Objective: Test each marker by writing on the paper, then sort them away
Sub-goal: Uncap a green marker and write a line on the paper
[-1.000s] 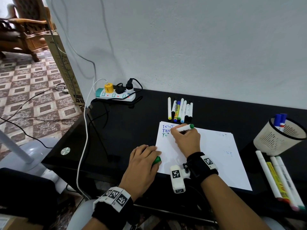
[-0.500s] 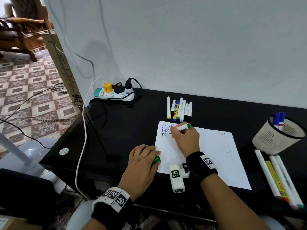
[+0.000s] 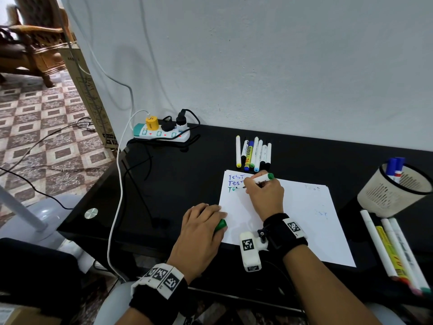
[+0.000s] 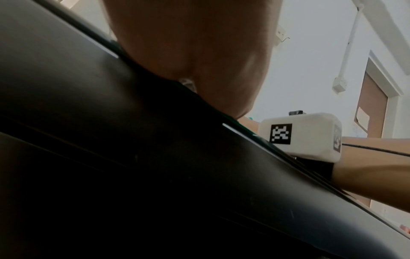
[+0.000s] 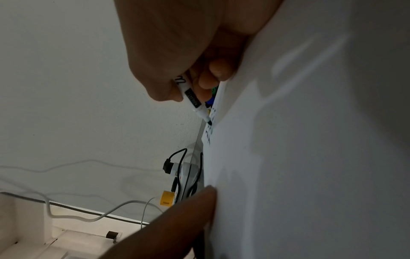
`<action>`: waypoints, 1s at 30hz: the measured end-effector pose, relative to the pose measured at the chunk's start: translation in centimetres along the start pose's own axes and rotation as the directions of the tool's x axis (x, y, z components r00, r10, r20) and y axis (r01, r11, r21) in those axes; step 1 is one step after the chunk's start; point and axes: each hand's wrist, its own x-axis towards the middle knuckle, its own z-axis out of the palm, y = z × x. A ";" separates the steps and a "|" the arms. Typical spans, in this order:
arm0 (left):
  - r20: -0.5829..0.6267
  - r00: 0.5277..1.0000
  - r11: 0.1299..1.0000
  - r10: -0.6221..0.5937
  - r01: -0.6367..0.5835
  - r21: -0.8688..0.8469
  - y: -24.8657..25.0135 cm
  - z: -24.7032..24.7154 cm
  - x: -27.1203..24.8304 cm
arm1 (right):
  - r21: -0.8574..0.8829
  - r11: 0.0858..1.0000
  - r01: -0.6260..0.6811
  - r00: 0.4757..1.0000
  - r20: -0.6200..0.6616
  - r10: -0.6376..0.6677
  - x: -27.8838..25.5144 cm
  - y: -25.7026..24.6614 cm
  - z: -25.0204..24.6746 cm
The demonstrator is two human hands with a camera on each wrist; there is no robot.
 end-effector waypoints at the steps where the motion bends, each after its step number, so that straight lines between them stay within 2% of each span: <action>1: 0.000 1.000 1.000 0.000 0.000 -0.001 0.0 0.0 0.0 | 0.010 1.000 -0.005 1.000 -0.015 0.005 0.0 0.0 0.0; 4: -0.004 1.000 1.000 0.004 -0.004 -0.008 0.1 -0.1 0.0 | 0.004 1.000 -0.006 0.999 -0.035 0.006 0.0 0.1 0.0; 7: -0.007 1.000 1.000 0.004 -0.004 -0.014 0.1 -0.1 -0.1 | -0.020 1.000 0.002 1.000 -0.001 -0.002 0.0 0.1 0.0; 11: -0.004 1.000 1.000 0.004 -0.004 -0.015 0.1 -0.1 0.0 | -0.019 1.000 -0.012 0.999 -0.049 0.011 0.0 0.1 -0.1; 14: -0.008 1.000 1.000 0.009 -0.009 -0.011 0.0 0.0 0.0 | 0.005 1.000 -0.018 1.000 -0.018 0.018 0.0 0.2 0.0; 19: -0.023 1.000 1.000 0.011 -0.011 -0.020 0.0 0.2 0.0 | 0.027 0.999 -0.023 0.997 -0.080 0.025 0.1 0.3 -0.1; 27: -0.020 1.000 1.000 0.013 -0.013 -0.026 -0.1 0.2 -0.1 | 0.008 1.000 -0.005 0.998 -0.060 0.005 0.1 0.3 -0.1; 30: -0.017 1.000 1.000 0.012 -0.012 -0.025 0.0 0.1 0.0 | 0.026 1.000 -0.014 0.993 -0.113 0.017 0.2 0.5 -0.1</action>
